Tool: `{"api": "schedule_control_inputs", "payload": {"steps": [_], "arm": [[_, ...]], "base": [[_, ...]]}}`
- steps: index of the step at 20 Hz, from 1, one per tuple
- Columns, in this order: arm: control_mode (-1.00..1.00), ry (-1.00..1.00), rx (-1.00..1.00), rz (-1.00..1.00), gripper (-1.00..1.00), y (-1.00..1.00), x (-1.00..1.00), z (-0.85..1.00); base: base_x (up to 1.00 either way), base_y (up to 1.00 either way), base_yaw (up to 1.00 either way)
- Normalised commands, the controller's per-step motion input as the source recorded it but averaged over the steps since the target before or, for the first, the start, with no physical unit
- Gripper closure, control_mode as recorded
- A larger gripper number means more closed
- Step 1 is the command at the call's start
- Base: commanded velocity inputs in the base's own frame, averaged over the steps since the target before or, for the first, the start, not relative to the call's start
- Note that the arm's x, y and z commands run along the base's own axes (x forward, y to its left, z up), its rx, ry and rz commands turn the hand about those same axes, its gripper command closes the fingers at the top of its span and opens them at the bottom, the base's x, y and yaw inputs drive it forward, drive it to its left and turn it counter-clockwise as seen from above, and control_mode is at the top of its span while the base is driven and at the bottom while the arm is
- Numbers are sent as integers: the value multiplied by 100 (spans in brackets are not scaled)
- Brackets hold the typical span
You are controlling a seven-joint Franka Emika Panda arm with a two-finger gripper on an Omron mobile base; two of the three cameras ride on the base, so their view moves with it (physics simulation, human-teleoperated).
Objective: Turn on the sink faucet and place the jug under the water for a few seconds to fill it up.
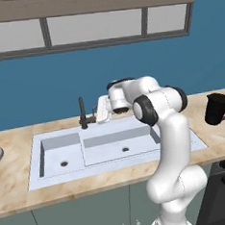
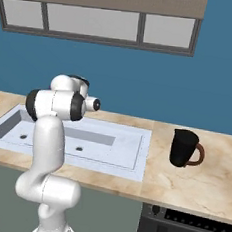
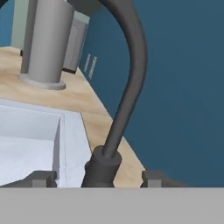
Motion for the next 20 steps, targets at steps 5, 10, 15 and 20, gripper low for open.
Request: {"api": "schedule_control_inputs", "payload": {"steps": [5, 10, 15, 20], "arm": [[-100, 0, 2, 0, -100, 0, 43, -22], [-100, -1, 1, 0, -100, 0, 27, -20], [-100, -8, 0, 0, -100, 1, 0, -7], [-100, 3, 0, 0, -100, 22, 31, -50]], "base": [[0, 0, 0], [0, 0, 0], [0, 0, 0], [0, 0, 0]]}}
